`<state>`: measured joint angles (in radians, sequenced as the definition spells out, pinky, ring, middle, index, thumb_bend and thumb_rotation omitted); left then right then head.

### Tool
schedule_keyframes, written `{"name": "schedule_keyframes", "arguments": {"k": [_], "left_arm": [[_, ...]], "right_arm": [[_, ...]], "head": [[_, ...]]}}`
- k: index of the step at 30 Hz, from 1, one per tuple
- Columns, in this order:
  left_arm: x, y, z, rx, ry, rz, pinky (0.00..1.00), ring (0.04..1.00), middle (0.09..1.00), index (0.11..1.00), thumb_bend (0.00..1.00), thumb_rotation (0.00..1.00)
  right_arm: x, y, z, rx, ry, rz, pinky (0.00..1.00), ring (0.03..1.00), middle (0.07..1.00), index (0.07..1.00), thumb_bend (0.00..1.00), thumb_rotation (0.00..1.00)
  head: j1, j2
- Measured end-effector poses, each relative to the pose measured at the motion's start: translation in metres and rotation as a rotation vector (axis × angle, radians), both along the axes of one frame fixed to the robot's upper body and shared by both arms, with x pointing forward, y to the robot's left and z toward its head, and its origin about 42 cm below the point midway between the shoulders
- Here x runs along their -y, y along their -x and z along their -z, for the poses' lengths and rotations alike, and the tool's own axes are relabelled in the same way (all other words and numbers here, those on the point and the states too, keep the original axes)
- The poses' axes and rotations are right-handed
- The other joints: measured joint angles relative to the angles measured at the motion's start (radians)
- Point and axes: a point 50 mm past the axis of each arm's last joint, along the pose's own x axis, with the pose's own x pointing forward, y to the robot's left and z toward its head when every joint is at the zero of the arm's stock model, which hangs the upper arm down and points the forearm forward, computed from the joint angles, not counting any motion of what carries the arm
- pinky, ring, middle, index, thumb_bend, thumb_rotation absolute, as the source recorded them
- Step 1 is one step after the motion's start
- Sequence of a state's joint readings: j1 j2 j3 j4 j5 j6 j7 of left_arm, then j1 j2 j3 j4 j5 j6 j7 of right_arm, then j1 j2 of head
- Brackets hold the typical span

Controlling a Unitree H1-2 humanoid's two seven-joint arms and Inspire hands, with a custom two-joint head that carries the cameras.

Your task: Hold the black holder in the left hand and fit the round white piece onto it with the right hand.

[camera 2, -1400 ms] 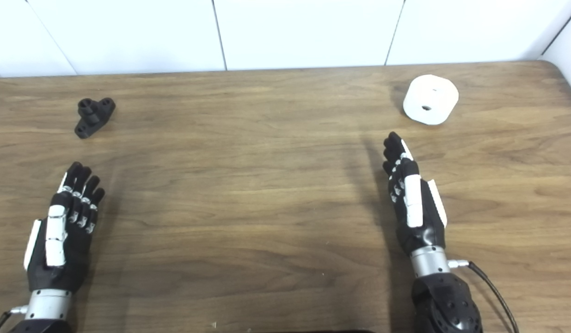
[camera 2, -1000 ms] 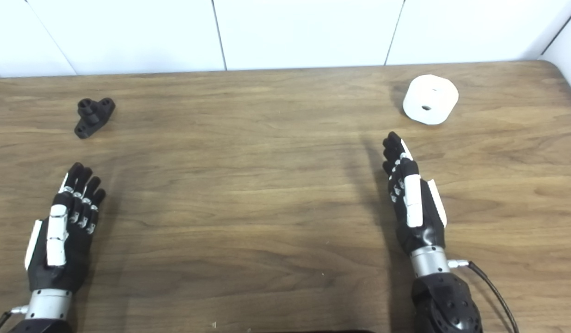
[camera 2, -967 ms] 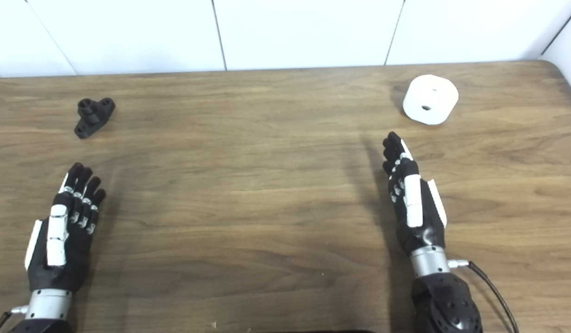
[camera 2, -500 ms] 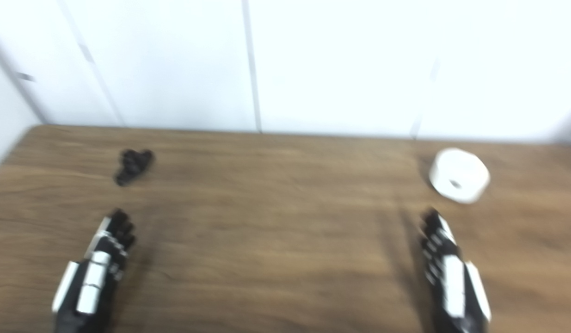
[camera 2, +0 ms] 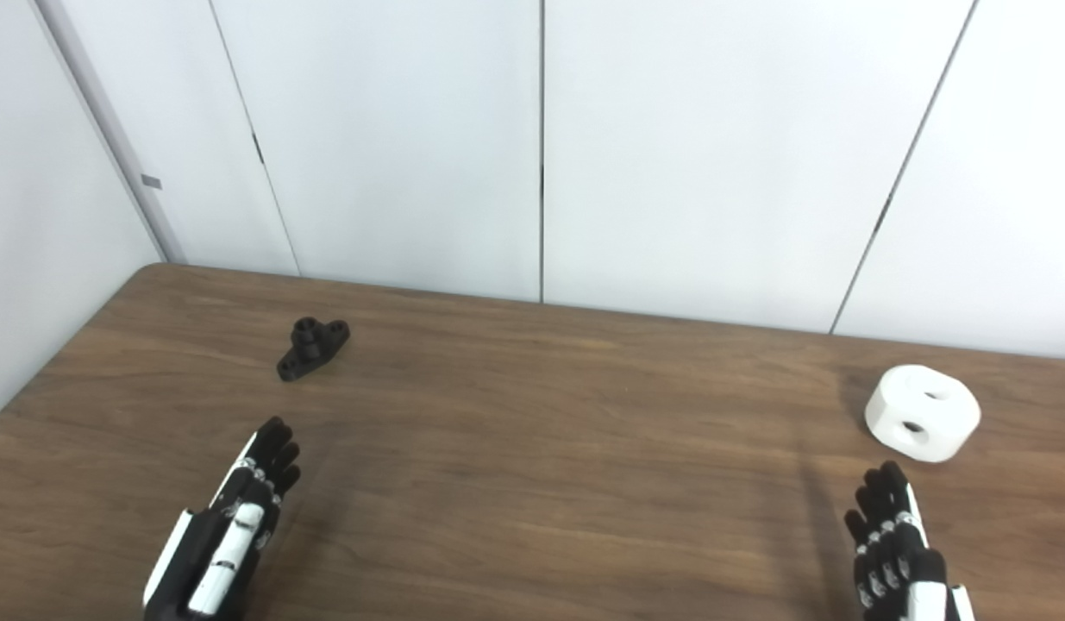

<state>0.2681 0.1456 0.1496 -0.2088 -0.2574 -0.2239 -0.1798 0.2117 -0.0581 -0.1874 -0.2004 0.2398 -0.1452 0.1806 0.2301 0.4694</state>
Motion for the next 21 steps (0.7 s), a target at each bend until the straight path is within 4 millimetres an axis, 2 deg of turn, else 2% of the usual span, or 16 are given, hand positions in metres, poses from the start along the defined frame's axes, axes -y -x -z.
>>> {"name": "schedule_keyframes", "arguments": {"k": [2, 6, 9, 12, 17, 19, 21], "left_arm": [[0.001, 0.0, 0.0, -0.003, -0.009, -0.006, 1.0, 1.0, 1.0, 0.997, 0.35, 0.63], [0.001, 0.0, 0.0, -0.005, -0.013, -0.007, 1.0, 1.0, 1.0, 1.0, 0.34, 0.61], [0.003, 0.0, 0.001, -0.006, -0.019, -0.016, 1.0, 1.0, 0.996, 0.975, 0.37, 0.55], [0.005, 0.0, 0.001, -0.013, -0.053, -0.034, 0.99, 0.992, 0.973, 0.948, 0.45, 0.35], [0.012, 0.001, -0.003, -0.054, -0.185, -0.089, 0.92, 0.941, 0.922, 0.901, 0.62, 0.17], [0.012, 0.001, -0.014, -0.053, -0.233, -0.123, 0.89, 0.932, 0.919, 0.898, 0.73, 0.21], [0.009, 0.0, -0.029, -0.045, -0.259, -0.164, 0.82, 0.906, 0.923, 0.894, 0.8, 0.19]], "right_arm": [[0.001, 0.0, 0.0, 0.0, -0.002, 0.002, 1.0, 1.0, 0.981, 0.975, 0.52, 1.0], [0.002, 0.0, 0.0, 0.002, -0.009, 0.005, 1.0, 1.0, 0.989, 0.987, 0.53, 1.0], [0.003, 0.001, 0.0, 0.002, -0.014, 0.007, 1.0, 1.0, 0.994, 0.99, 0.53, 1.0], [0.005, 0.001, 0.0, 0.001, -0.016, 0.013, 1.0, 1.0, 0.995, 0.994, 0.5, 1.0], [0.009, 0.001, 0.0, -0.01, -0.012, 0.014, 1.0, 1.0, 0.993, 0.994, 0.52, 1.0], [0.01, 0.001, 0.0, -0.01, -0.01, 0.013, 1.0, 1.0, 0.993, 0.994, 0.51, 1.0], [0.01, 0.002, 0.0, -0.01, -0.013, 0.011, 1.0, 1.0, 0.994, 0.993, 0.51, 1.0]], "head": [[0.008, 0.0], [0.018, -0.003], [0.017, 0.0], [0.021, 0.003], [0.018, 0.006], [0.025, 0.006], [0.029, 0.006]]}}
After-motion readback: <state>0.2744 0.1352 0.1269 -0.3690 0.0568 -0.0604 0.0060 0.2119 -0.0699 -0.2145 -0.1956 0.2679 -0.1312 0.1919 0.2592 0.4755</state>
